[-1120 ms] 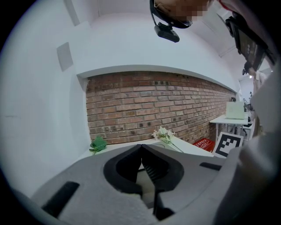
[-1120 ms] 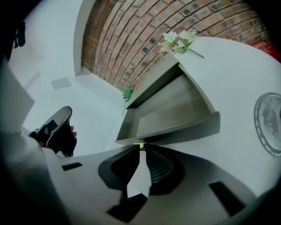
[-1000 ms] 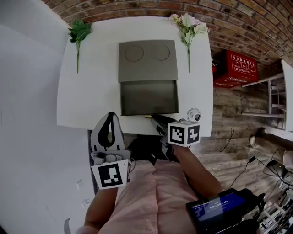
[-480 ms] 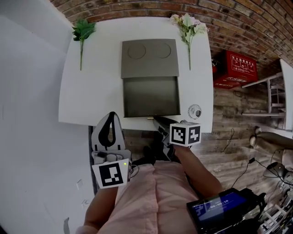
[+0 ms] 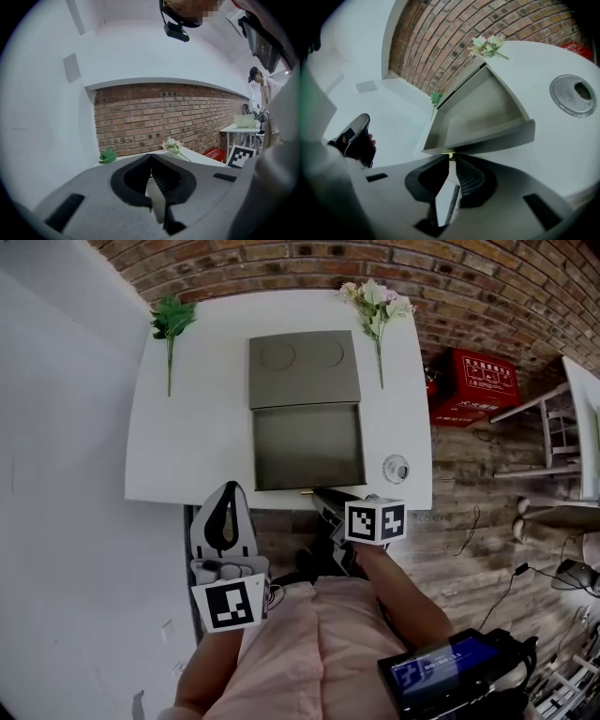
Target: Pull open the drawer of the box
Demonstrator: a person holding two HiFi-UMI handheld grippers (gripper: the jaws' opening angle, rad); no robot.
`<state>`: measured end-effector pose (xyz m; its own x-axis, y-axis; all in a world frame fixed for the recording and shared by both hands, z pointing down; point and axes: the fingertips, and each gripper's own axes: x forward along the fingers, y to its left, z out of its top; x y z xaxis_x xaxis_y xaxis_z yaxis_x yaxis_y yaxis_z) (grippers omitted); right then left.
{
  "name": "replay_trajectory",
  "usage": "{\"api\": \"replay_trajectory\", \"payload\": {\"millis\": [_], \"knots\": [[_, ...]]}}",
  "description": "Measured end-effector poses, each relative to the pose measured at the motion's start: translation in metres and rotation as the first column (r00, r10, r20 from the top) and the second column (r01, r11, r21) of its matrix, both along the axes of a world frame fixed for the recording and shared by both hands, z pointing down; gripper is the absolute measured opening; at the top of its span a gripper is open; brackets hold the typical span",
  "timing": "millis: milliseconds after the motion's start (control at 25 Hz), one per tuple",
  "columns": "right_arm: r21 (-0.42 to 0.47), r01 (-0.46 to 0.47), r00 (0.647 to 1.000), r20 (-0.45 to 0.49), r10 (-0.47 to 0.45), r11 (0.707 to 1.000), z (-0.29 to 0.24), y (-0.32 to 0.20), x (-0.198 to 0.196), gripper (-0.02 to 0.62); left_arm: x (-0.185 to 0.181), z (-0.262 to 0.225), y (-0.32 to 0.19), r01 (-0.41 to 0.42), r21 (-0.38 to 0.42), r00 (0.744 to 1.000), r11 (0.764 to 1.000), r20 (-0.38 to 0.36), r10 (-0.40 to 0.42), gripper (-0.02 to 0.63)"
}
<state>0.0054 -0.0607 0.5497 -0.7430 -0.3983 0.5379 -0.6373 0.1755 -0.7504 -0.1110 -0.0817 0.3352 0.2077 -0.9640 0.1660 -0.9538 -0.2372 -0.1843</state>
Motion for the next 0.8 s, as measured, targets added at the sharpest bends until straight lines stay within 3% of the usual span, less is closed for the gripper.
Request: {"api": "replay_trajectory", "payload": {"millis": [120, 600, 800], "knots": [[0.002, -0.001, 1.000, -0.003, 0.001, 1.000, 0.000, -0.001, 0.000, 0.052, 0.000, -0.004, 0.003, -0.007, 0.027, 1.000, 1.000, -0.010, 0.007, 0.009], [0.003, -0.025, 1.000, -0.015, 0.025, 1.000, -0.001, -0.007, -0.001, 0.054, -0.015, 0.000, 0.010, 0.016, -0.014, 1.000, 1.000, -0.027, -0.016, 0.009], [0.014, -0.049, 0.999, -0.011, 0.049, 0.999, 0.000, -0.007, -0.002, 0.077, -0.025, -0.002, 0.010, 0.020, 0.006, 1.000, 1.000, -0.017, -0.020, 0.009]]}}
